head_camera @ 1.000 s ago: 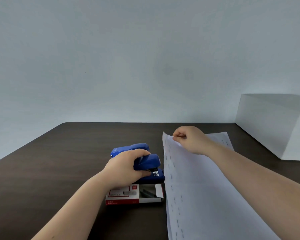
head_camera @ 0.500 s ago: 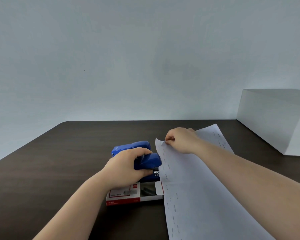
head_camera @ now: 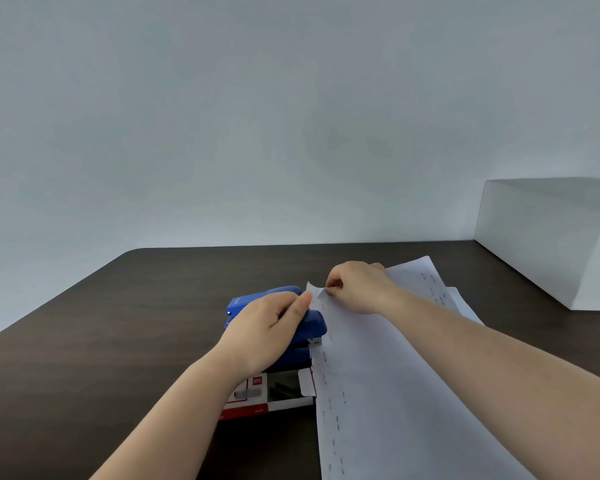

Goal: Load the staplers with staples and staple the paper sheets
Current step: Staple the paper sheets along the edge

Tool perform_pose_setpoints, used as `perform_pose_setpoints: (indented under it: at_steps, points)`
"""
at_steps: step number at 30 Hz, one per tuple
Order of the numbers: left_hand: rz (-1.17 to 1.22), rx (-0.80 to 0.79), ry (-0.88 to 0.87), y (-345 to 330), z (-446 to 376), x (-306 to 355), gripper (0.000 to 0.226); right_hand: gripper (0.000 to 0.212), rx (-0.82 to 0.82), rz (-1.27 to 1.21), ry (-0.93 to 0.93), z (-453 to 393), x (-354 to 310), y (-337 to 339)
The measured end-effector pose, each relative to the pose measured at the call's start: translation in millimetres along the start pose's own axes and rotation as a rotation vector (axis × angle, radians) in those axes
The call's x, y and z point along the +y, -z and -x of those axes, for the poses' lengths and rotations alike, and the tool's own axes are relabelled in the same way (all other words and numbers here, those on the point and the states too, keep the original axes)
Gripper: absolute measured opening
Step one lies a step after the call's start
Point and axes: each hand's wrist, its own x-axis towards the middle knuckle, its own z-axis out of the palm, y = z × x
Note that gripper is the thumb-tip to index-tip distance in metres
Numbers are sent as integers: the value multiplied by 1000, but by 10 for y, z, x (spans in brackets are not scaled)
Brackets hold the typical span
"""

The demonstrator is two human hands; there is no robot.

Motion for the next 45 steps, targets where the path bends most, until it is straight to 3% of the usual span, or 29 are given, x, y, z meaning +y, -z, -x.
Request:
perform_pose_setpoints:
  at_steps: [3,10,20,31,38,45]
  points:
    - [-146,21,11,-123,-85,83,40,26,5,-31,-10,-4,26,-12]
    - [-387,-133,-39,-173,-115,81,25,28,20,-11,4,-53,3,-37]
    - [-710,-234,-171,-202,-118,86,25,28,7,-56,-13,-33,103,-70]
    - [-565,-246,-90,-154,-100,149,32,24,-6,-69,-30,-11,154,-105]
    - [-587,-170,-87,-256,-74,99,22,25,-2,-92,-29,-16,180,-133]
    - [-610,-70,-56,-374,-71,99,39,24,10,-83,-19,-49,170,-160]
